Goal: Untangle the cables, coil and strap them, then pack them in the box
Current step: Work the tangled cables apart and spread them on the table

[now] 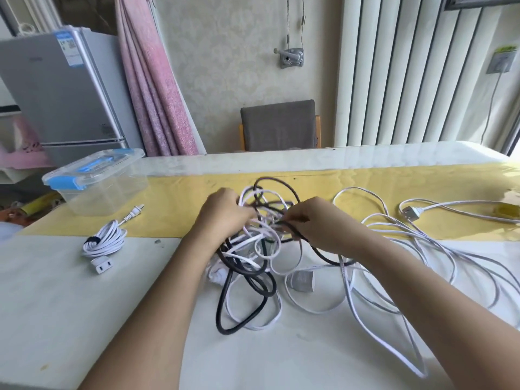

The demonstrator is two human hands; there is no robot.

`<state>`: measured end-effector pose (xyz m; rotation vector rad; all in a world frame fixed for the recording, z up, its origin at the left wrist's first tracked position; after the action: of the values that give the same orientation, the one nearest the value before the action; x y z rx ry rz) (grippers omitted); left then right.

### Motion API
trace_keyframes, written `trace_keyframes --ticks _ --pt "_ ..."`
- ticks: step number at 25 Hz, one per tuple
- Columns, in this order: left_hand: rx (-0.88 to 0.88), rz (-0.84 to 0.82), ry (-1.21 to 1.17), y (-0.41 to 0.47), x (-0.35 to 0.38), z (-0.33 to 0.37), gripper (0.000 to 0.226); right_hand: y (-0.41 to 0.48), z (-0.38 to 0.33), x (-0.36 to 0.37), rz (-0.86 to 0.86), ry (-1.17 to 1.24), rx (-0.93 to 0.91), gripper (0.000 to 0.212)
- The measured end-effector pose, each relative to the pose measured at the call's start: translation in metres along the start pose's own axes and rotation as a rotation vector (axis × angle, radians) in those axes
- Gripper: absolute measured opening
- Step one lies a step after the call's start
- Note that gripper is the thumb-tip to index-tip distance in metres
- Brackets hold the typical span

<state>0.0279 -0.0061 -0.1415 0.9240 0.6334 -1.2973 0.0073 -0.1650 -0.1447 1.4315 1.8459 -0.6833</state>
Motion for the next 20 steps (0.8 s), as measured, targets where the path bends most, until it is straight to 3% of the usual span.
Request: trace_keyframes --ticks 2,4,6,8,9,11,13,17,20 --pt "0.125 0.518 -0.26 -0.007 -0.044 0.007 0.011 -0.004 -0.01 -0.026 0.251 0.177 -0.135 0.025" --pt "0.42 0.964 -0.315 -0.036 -0.079 0.029 0.015 -0.026 -0.024 -0.057 0.6 0.236 -0.365 0.021" --pt "0.576 1.143 -0.187 -0.052 -0.082 0.047 0.028 -0.043 -0.029 -0.067 0.798 0.178 -0.49 0.021" --pt "0.523 1.067 0.02 -0.04 -0.061 0.051 0.042 -0.029 -0.015 -0.06 0.801 0.077 -0.389 0.018" --pt "0.445 0.928 0.136 -0.028 -0.044 0.049 0.044 -0.015 -0.002 -0.052 0.739 -0.001 -0.273 0.016" --pt "0.243 0.482 0.269 -0.003 0.0 0.036 0.042 0.011 0.026 -0.028 0.503 -0.167 -0.037 0.017" --pt "0.115 0.105 0.247 0.002 0.041 0.023 0.037 0.021 0.042 -0.009 0.285 -0.243 0.11 0.019" --pt "0.09 0.011 0.011 0.001 0.052 0.018 0.037 0.023 0.049 -0.001 0.099 -0.106 0.231 0.016" --pt "0.099 0.161 -0.239 0.0 0.044 0.019 0.049 0.02 0.043 -0.005 0.086 0.076 0.204 0.019"
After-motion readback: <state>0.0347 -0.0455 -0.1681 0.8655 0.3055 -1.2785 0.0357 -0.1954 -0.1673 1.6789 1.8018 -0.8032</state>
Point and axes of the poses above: each hand's wrist, its own y-axis towards the middle knuckle, its own x-axis out of the palm, z = x × y, the point moved 8 cm from there along y, towards the middle knuckle, and after that the axes turned 11 degrees about x, right-handed, at the moved point
